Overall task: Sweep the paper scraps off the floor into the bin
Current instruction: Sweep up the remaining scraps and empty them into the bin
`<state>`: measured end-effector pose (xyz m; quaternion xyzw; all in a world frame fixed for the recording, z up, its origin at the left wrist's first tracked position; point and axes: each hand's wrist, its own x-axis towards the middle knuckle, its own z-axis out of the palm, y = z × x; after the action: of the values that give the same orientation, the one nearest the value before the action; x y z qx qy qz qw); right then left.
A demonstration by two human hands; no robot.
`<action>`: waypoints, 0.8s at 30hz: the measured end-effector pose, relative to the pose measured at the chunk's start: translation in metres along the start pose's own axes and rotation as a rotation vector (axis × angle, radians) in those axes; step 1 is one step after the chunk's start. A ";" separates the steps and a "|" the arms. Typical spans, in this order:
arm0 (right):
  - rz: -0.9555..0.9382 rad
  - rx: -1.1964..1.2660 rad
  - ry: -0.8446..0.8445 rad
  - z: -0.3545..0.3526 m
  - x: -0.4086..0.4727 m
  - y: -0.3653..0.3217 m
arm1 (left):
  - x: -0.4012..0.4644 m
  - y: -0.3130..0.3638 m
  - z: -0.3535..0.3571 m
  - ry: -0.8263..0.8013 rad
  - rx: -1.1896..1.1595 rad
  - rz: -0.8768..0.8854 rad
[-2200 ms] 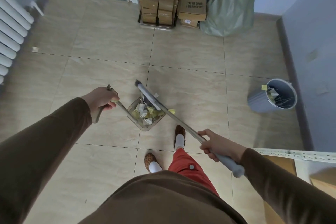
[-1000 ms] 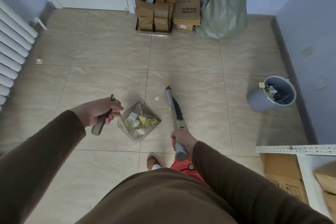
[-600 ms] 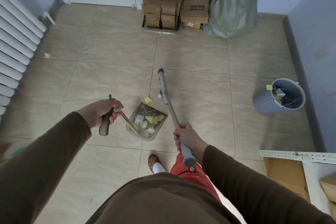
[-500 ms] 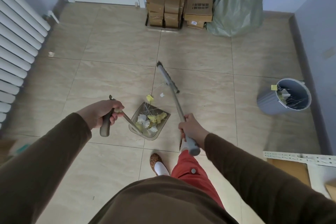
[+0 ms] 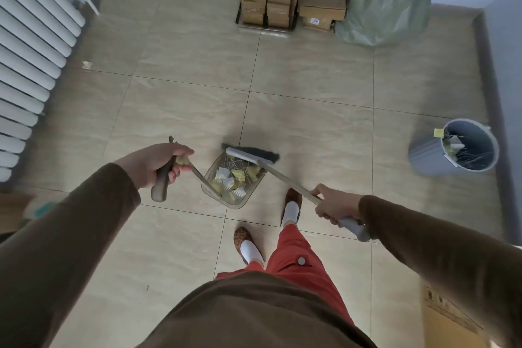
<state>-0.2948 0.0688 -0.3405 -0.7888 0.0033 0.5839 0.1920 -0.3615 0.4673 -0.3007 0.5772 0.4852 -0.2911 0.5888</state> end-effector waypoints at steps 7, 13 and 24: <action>-0.016 -0.026 0.033 -0.012 -0.085 0.037 | 0.000 -0.008 -0.006 -0.018 -0.017 -0.003; -0.037 0.011 0.136 0.005 -0.038 0.005 | -0.003 -0.009 -0.008 -0.064 -0.043 -0.003; -0.012 0.040 -0.005 0.040 -0.055 0.021 | -0.001 -0.023 -0.009 -0.011 -0.016 0.094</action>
<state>-0.3536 0.0495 -0.3054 -0.7834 0.0100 0.5845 0.2112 -0.3845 0.4718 -0.3078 0.5932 0.4565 -0.2623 0.6090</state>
